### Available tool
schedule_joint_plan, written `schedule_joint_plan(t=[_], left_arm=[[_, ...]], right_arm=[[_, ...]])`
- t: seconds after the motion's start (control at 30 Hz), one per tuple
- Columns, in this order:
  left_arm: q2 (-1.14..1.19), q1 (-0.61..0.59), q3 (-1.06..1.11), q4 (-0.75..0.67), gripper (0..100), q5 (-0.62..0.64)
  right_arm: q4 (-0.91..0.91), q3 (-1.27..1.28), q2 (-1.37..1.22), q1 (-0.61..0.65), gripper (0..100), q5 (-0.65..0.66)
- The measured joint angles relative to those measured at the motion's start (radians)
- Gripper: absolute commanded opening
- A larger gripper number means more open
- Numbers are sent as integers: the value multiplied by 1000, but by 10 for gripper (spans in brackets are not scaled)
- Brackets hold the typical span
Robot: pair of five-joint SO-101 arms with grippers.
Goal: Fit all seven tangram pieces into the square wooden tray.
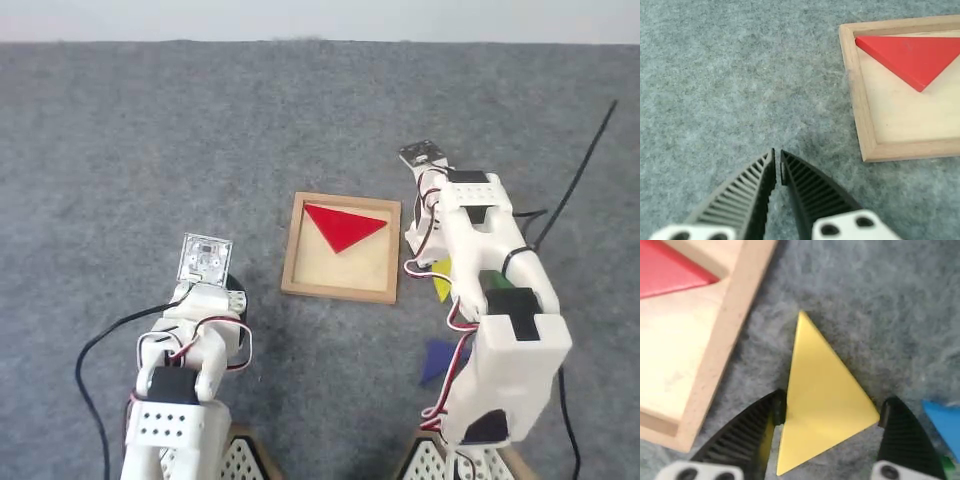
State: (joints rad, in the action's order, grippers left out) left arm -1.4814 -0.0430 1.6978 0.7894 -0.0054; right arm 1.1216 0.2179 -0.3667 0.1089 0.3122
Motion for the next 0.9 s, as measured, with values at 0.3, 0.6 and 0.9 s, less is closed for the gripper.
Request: schedule_joint_plan(t=[0.3,0.6,0.9], left_arm=[[0,0,0,0,15,0],[0,0,0,0,15,0],[0,0,0,0,15,0]], right_arm=[[32,2,66,-8,270,-44],[72,49,218,87,310,-81],[34,94,190,17,329,-80]])
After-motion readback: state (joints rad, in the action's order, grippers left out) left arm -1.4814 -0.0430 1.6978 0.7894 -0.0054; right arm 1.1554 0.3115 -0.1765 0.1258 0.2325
